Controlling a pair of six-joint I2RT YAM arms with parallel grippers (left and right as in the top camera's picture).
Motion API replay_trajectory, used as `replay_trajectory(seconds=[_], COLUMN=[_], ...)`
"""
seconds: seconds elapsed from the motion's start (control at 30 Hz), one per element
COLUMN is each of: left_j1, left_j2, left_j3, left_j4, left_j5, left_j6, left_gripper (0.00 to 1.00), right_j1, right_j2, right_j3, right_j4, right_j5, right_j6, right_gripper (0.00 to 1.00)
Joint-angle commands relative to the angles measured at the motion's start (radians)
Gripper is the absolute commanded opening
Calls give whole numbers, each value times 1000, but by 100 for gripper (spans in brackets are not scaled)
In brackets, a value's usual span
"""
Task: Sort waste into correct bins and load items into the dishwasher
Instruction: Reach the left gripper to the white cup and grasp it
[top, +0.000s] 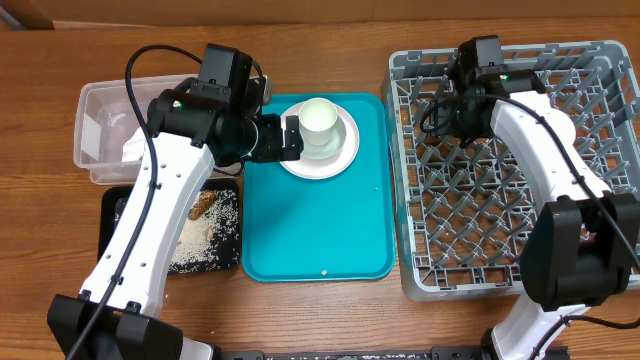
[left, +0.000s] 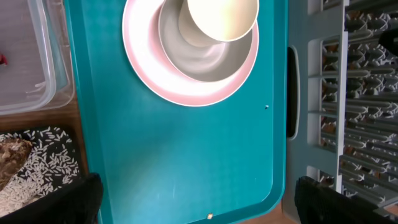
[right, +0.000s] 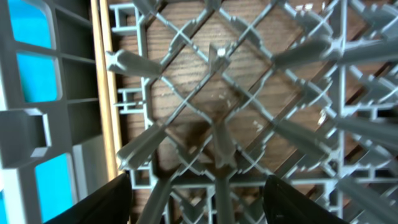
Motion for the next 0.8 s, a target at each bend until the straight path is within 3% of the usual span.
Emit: replay_trajectory(seconds=[0.0,0.2,0.33,0.47,0.77], left_j1=[0,-10,-23,-20,-28], left_j2=[-21,-11,45,134,335], left_j3=[15,15,15,15,15], left_j4=[52,167,227,296,441], left_j5=[-13,8,5,-43,-42], left_j6=[18,-145,-174,-227,-265], left_gripper=[100,99,69,49,47], right_j1=[-6,-21,-22,-22,-22], right_j2=[-72,-176,-252,-280,-277], right_j3=[58,113,113,113,113], right_j4=[-21,-90,-115,-147,-210], right_j5=[-39,-39,-38,-39,-38], right_j6=[55,56,56,56,56], right_gripper=[71,76,80,84,84])
